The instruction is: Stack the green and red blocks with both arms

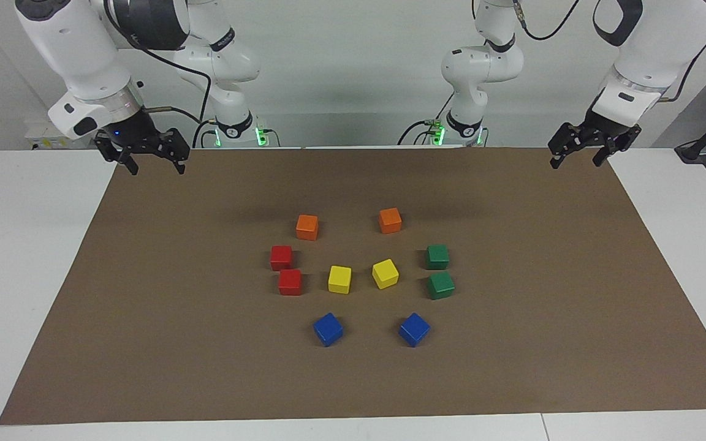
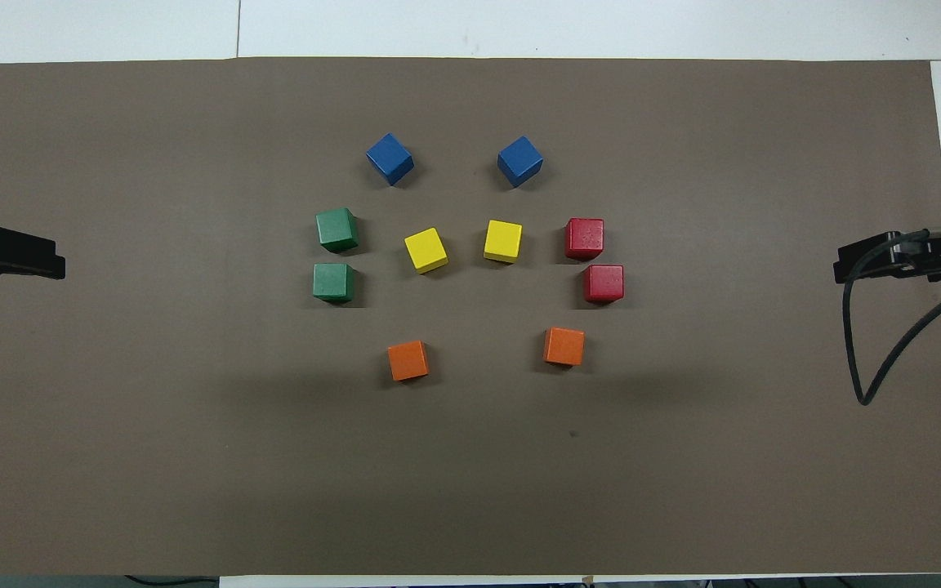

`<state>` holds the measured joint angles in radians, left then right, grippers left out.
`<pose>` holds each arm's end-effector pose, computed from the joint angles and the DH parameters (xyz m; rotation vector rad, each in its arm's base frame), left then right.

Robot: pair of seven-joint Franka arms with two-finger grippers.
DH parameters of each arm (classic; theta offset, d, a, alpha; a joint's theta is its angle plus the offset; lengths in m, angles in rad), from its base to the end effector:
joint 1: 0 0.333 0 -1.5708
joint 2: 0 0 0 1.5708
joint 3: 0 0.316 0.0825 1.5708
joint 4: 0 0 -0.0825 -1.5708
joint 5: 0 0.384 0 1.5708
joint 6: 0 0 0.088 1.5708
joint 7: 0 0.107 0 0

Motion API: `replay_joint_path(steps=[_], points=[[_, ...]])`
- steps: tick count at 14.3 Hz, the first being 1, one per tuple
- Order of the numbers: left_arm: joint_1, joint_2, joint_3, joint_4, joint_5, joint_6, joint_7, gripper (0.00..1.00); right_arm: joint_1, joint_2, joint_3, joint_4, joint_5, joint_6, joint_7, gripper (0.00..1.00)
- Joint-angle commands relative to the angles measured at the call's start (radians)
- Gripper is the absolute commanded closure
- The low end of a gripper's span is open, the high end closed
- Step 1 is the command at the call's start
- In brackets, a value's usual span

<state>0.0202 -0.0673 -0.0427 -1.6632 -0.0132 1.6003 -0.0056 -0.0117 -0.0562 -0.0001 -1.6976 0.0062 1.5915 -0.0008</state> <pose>0.5353 -0.0142 0.6200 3.1311 -0.0258 0.0066 0.5360 -0.0057 0.5971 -3.1340 0.0177 0.0781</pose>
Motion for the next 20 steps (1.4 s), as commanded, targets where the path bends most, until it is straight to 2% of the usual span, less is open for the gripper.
replay_joint_path(steps=[1,5,8,11,16,18,20], points=[[0.0,-0.026,0.007,-0.024,-0.005,-0.01,0.006,0.0,-0.016,-0.024,0.008,-0.03,0.018,0.024,-0.019,0.0],[-0.012,-0.026,0.006,-0.026,-0.005,-0.011,0.0,0.0,0.004,-0.025,0.014,-0.034,0.018,0.03,0.034,0.0],[-0.045,-0.032,-0.003,-0.05,-0.007,0.019,-0.002,0.0,0.083,-0.011,0.017,-0.036,0.018,0.063,0.148,0.0],[-0.132,-0.069,-0.003,-0.163,-0.011,0.145,-0.068,0.0,0.146,0.027,0.017,-0.039,0.018,0.131,0.237,0.0],[-0.278,-0.057,-0.003,-0.32,-0.013,0.335,-0.157,0.0,0.226,0.137,0.017,-0.043,0.018,0.238,0.376,0.0],[-0.339,-0.014,-0.003,-0.381,-0.013,0.436,-0.198,0.0,0.237,0.156,0.017,-0.1,0.018,0.339,0.39,0.0],[-0.364,0.05,-0.003,-0.394,-0.013,0.49,-0.198,0.0,0.245,0.168,0.017,-0.158,0.018,0.413,0.392,0.01]])
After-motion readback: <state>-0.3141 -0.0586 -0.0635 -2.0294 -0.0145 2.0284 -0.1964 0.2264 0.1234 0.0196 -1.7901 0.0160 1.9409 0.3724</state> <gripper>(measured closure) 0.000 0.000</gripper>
